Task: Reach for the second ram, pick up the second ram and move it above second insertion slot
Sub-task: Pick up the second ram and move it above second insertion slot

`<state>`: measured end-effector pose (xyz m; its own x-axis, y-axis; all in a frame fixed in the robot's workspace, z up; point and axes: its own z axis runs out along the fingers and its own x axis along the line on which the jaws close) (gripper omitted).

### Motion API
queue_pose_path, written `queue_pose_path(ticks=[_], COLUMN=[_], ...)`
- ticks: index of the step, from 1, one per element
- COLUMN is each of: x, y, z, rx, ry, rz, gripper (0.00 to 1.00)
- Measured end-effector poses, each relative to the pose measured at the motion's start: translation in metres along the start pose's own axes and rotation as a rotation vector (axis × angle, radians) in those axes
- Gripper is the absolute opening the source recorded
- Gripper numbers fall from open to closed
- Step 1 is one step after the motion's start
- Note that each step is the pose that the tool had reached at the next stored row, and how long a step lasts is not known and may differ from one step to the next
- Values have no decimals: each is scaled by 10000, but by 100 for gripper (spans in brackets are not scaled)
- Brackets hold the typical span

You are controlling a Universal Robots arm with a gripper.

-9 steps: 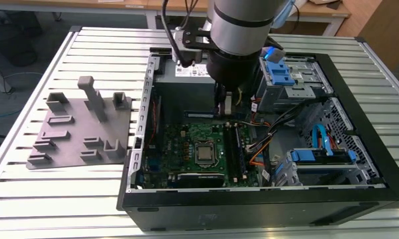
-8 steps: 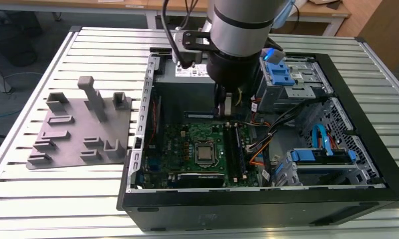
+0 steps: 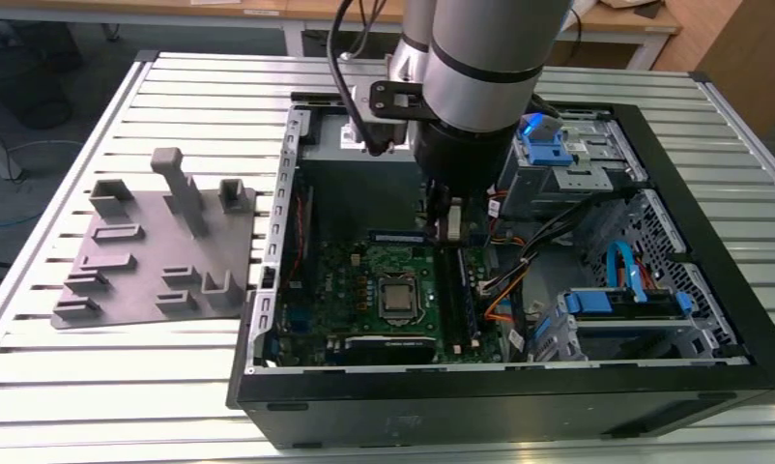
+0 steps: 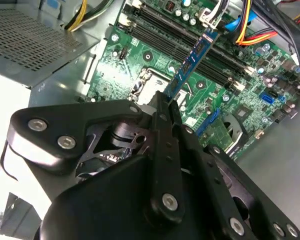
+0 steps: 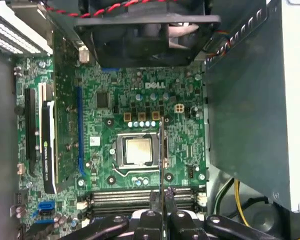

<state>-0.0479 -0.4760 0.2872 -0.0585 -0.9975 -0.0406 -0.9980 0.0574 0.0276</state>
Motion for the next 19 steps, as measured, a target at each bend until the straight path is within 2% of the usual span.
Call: queue_pose_path(ticks=[14, 19], x=[0, 0], y=[-1, -1], z=[1, 2], rx=[2, 28], ry=[16, 61], rz=[18, 555], gripper=[14, 14])
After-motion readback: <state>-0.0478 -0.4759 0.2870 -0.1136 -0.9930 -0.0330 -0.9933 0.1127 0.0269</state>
